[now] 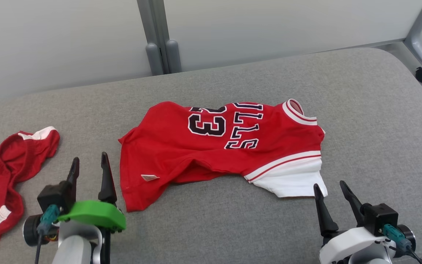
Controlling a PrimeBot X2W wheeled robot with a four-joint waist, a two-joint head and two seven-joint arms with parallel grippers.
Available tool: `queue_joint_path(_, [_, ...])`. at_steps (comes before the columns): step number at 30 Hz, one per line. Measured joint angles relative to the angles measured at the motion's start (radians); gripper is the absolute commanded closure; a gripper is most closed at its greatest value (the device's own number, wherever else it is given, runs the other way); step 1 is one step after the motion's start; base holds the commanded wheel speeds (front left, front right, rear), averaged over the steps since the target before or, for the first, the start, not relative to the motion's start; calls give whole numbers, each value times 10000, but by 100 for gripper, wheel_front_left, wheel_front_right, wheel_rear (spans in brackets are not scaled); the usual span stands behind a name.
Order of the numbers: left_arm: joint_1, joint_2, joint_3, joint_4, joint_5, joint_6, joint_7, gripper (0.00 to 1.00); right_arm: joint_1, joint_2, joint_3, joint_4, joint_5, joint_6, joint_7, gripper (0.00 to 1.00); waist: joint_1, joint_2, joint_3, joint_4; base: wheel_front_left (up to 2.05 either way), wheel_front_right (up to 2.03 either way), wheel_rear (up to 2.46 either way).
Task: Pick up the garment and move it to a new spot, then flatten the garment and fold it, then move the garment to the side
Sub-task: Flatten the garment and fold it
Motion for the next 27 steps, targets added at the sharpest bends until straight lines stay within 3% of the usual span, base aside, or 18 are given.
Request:
queue_joint_path(7, [2181, -278, 458, -2685, 654, -978, -2, 0, 138, 2, -357, 182, 104, 2, 121, 0, 0, 0, -223, 310, 0, 0, 0])
queue_joint_path(11, [3126, -347, 623, -3438, 932, -1187, -4, 0, 155, 0, -623, 347, 127, 0, 178, 0, 0, 0, -378, 457, 0, 0, 0])
queue_joint_path(20, [4013, -364, 1101, -3655, 945, -1338, -4, 0, 254, -6, -1168, 721, 17, 0, 102, 0, 0, 0, -781, 769, 0, 0, 0])
queue_joint_path(27, [4110, -370, 1083, -3279, 949, -1383, -4, 0, 338, -2, -840, 579, -345, 0, -31, 0, 0, 0, -1119, 981, 0, 0, 0])
